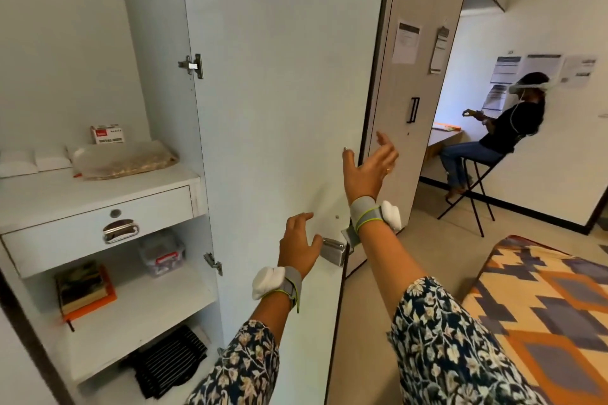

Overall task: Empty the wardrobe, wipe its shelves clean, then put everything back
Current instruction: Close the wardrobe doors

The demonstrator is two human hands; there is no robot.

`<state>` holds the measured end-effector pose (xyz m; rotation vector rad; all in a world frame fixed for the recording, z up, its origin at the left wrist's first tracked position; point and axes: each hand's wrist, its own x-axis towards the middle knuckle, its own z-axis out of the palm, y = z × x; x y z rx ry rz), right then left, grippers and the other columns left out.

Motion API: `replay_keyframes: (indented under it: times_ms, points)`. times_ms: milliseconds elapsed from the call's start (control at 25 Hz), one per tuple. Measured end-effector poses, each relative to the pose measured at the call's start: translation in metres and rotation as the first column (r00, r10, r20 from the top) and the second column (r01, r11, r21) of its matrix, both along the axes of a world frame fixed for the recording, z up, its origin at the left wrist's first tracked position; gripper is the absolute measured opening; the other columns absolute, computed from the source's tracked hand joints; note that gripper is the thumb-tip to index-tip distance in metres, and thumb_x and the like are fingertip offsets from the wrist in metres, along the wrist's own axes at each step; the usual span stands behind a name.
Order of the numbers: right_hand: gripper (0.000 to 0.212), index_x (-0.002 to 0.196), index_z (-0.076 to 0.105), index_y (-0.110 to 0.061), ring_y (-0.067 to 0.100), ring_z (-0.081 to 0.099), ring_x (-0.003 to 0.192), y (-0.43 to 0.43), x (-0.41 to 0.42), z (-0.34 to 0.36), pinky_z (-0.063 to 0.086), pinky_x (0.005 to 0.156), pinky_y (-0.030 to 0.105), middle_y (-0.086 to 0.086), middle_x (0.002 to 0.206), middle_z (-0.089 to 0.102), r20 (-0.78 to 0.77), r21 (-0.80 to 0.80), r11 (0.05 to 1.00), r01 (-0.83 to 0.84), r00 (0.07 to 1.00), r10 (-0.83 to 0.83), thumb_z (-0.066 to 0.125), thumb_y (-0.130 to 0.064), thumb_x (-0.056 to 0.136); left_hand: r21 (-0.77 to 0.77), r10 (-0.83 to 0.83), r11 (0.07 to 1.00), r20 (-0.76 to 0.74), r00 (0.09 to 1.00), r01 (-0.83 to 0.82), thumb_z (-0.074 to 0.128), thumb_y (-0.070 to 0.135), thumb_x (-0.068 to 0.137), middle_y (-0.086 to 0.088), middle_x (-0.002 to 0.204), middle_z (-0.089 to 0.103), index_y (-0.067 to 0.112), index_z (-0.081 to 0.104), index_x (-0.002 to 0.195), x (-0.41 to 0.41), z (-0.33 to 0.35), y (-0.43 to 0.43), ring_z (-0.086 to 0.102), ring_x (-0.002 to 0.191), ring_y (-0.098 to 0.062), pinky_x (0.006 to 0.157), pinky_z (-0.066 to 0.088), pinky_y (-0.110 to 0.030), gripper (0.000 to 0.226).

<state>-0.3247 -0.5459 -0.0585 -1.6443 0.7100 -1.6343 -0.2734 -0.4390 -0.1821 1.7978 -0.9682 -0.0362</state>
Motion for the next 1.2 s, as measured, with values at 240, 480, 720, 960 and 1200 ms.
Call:
replay_keyframes:
  times_ms: [240,480,720,960,1200]
  points:
    - [0.053,0.134,0.040,-0.017,0.021,0.050,0.120,-0.013,0.011,-0.028,0.046,0.097,0.033,0.004,0.133,0.049,0.039,0.047,0.974,-0.219,0.975,0.218,0.059,-0.024,0.086,0.000,0.047,0.999,-0.015,0.999,-0.047,0.065,0.025,0.087,-0.003,0.143,0.036,0.017,0.039,0.139,-0.017,-0.004,-0.026,0.042,0.130,-0.021,0.103,0.034,-0.024,0.058]
    - [0.023,0.115,0.051,-0.015,0.006,0.047,0.057,0.002,0.003,-0.025,0.039,0.053,0.021,-0.004,0.069,0.053,0.279,0.060,0.969,-0.240,0.936,0.214,0.051,-0.025,0.095,-0.105,0.078,0.991,-0.039,0.996,-0.082,0.075,0.023,0.078,-0.003,0.149,0.029,0.015,0.028,0.144,-0.034,-0.006,-0.013,0.032,0.137,-0.017,0.107,0.031,-0.022,0.082]
    - [0.028,0.066,0.051,-0.027,0.004,0.029,0.049,0.058,0.012,-0.014,0.027,0.051,0.021,-0.013,0.053,0.033,0.236,-0.095,0.963,-0.252,0.934,0.268,0.052,-0.026,0.093,-0.142,0.181,0.975,0.077,0.980,-0.169,0.066,0.031,0.073,0.002,0.145,0.030,0.017,0.026,0.145,-0.030,-0.004,0.037,0.034,0.135,-0.013,0.111,0.030,-0.019,0.084]
    - [0.018,0.088,0.055,-0.010,0.014,0.048,0.071,0.141,0.041,-0.015,0.042,0.066,0.024,0.002,0.088,0.049,0.271,-0.198,0.867,-0.458,0.824,0.497,0.057,-0.027,0.088,-0.183,0.400,0.909,0.138,0.906,-0.374,0.057,0.049,0.078,0.006,0.122,0.051,0.023,0.040,0.126,-0.005,-0.027,0.118,0.052,0.112,-0.006,0.088,0.049,-0.025,0.058]
    - [0.023,0.079,0.052,-0.014,0.002,0.045,0.050,0.235,0.090,-0.037,0.033,0.051,0.013,-0.011,0.054,0.045,0.089,-0.100,0.625,-0.774,0.619,0.781,0.050,-0.027,0.097,-0.141,0.600,0.799,0.115,0.792,-0.585,0.040,0.053,0.090,-0.009,0.106,0.065,0.008,0.047,0.125,0.035,-0.041,0.207,0.063,0.094,-0.028,0.074,0.050,-0.035,0.058]
